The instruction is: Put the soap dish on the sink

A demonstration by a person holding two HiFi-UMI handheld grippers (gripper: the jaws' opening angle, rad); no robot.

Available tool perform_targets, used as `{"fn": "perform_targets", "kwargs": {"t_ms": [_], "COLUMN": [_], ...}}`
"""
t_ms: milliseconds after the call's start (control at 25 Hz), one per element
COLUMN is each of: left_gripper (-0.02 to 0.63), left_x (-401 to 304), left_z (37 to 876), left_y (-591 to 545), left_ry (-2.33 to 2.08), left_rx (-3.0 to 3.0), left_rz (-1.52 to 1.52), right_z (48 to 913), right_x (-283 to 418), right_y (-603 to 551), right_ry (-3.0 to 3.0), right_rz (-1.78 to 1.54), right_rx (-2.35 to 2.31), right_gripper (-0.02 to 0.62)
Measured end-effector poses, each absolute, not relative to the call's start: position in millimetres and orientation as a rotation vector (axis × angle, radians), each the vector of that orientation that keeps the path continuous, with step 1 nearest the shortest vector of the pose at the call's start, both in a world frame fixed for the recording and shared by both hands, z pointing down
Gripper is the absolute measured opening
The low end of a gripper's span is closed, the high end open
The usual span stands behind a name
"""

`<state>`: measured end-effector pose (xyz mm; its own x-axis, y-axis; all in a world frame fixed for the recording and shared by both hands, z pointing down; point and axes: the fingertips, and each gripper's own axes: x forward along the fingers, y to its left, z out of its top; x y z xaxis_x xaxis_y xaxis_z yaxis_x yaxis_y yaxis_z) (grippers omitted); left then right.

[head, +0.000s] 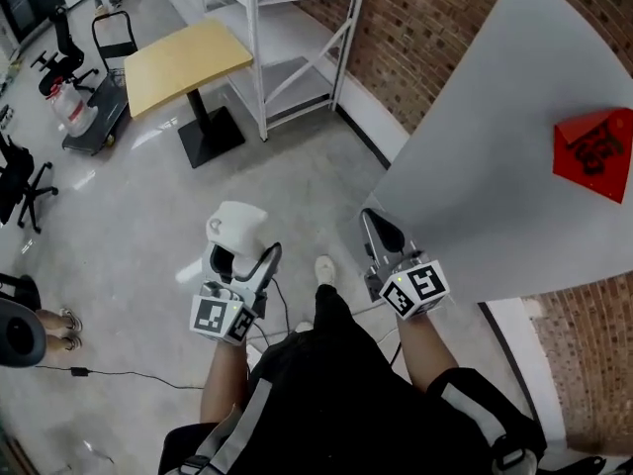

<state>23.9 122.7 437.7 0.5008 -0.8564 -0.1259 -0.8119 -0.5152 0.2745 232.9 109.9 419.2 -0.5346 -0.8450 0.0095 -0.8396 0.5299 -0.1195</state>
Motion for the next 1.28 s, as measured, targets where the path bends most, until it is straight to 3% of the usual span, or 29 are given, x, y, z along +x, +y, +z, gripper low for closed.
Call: {"fn": "perform_targets", "kwargs": {"t_ms": [1280], "left_gripper": [0.462], "left_x": [-74.3], "left_z": [418.2], "left_y": [-106.3], "left_ry": [-2.066], "left_rx": [2.302], "left_rz": [-0.232], "right_z": [431.6], "right_x": [126.2], "right_y": [-198.4], "right_ry": [2.863], "right_rz": [-0.24], "right_rx": [-0.88], "right_gripper": [0.006]}}
